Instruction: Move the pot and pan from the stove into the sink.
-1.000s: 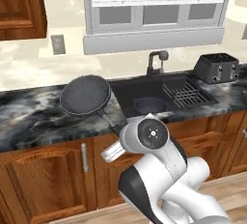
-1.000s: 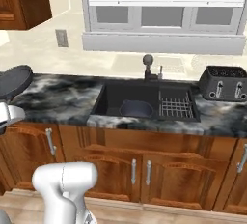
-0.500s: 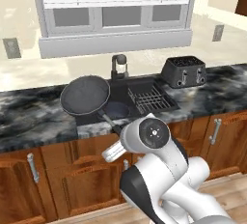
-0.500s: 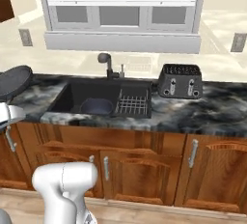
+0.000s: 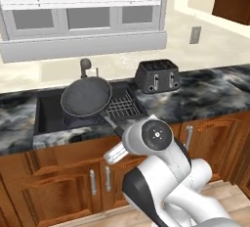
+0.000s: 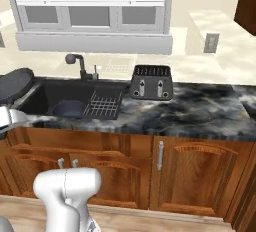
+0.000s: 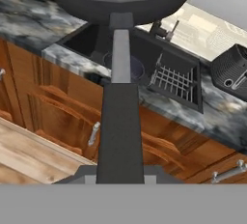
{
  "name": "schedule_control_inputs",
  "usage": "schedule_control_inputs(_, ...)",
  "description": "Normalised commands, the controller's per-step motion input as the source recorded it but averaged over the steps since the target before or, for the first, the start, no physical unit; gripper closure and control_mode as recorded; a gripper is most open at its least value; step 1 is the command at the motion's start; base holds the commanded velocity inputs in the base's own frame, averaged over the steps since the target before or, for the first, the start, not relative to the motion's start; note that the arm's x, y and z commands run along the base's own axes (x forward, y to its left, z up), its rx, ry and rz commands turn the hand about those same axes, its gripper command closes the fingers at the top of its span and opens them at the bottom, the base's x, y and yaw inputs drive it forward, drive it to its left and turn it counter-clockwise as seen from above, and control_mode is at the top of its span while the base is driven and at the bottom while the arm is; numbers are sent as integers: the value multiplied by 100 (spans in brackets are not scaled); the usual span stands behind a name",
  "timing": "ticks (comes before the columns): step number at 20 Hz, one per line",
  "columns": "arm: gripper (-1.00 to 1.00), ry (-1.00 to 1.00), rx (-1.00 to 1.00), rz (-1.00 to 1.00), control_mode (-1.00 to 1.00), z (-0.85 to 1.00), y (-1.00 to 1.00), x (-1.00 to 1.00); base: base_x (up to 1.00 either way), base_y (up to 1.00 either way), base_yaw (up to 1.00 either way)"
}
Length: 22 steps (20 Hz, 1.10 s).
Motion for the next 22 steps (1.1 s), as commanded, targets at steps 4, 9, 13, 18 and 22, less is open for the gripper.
schedule_control_inputs(4, 100, 0, 0, 0, 100, 0, 0, 0, 1, -55, -1)
schedule_control_inputs(9, 100, 0, 0, 0, 100, 0, 0, 0, 0, -7, 0)
schedule_control_inputs(13, 100, 0, 0, 0, 100, 0, 0, 0, 2, 0, 0)
schedule_control_inputs(18, 100, 0, 0, 0, 100, 0, 0, 0, 24, 6, -2)
schedule_control_inputs(22, 100, 0, 0, 0, 100, 0, 0, 0, 34, 12, -4)
